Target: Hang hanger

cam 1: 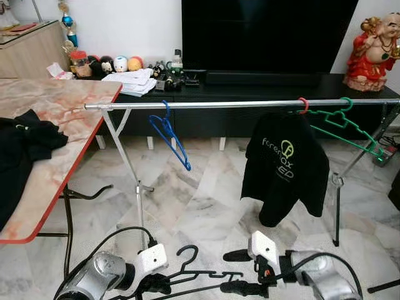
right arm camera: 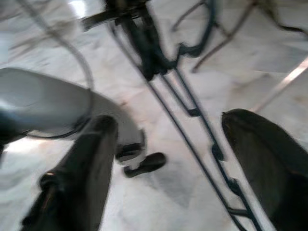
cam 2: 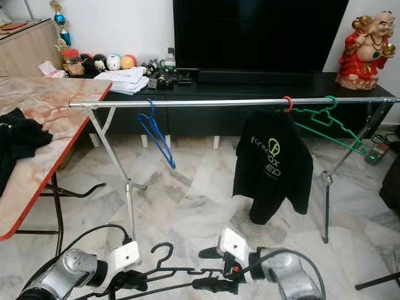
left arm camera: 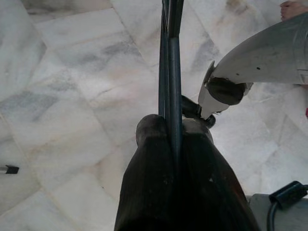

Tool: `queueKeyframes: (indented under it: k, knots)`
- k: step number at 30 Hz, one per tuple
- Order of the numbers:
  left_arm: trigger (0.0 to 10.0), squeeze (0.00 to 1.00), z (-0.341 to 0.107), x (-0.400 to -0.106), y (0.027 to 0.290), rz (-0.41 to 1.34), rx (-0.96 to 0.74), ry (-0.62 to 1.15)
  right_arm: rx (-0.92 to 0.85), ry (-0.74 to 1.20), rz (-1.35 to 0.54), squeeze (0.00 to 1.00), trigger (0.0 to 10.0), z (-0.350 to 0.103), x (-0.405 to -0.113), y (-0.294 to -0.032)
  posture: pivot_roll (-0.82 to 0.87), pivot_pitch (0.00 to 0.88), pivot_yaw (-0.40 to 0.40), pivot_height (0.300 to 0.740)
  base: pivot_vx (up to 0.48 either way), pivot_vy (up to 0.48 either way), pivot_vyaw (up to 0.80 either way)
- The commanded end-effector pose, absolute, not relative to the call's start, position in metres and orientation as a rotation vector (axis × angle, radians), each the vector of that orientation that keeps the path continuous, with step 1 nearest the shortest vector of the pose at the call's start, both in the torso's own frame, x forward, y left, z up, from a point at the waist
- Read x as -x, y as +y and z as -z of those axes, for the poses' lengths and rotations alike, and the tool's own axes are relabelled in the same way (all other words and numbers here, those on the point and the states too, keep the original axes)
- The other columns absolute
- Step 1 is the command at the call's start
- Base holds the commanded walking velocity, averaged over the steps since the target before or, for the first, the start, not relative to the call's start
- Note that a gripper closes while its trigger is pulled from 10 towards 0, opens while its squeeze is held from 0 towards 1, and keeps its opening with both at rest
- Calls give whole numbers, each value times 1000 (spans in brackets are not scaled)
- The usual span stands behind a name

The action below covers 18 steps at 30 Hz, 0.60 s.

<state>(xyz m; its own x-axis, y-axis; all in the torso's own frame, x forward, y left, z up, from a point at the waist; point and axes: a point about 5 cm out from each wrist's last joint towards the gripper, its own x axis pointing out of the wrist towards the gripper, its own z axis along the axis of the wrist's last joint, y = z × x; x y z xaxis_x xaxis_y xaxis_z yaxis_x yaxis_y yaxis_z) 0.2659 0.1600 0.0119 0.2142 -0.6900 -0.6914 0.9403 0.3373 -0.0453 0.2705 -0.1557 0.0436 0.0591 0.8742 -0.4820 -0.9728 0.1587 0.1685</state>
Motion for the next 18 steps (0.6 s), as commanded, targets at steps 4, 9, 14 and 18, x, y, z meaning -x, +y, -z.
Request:
queueKeyframes:
  k: [4, 9, 14, 18]
  knots:
    - [10000, 0, -27, -271, 154, 1248, -464, 660, 432, 508, -1379, 1000, 10000, -34, -275, -149, 65, 23, -18, 740, 0, 0, 0]
    - [10000, 0, -35, -272, 151, 1284, -478, 654, 598, 483, -1373, 0, 10000, -29, -277, -144, 76, 21, -17, 740, 0, 0, 0]
    - [10000, 0, -47, -274, 143, 1329, -478, 615, 625, 386, -1392, 0, 10000, -31, -278, -133, 84, 19, -17, 740, 0, 0, 0]
    - [10000, 0, -53, -272, 139, 1355, -449, 602, 658, 353, -1374, 0, 10000, -31, -281, -129, 82, 21, -14, 740, 0, 0, 0]
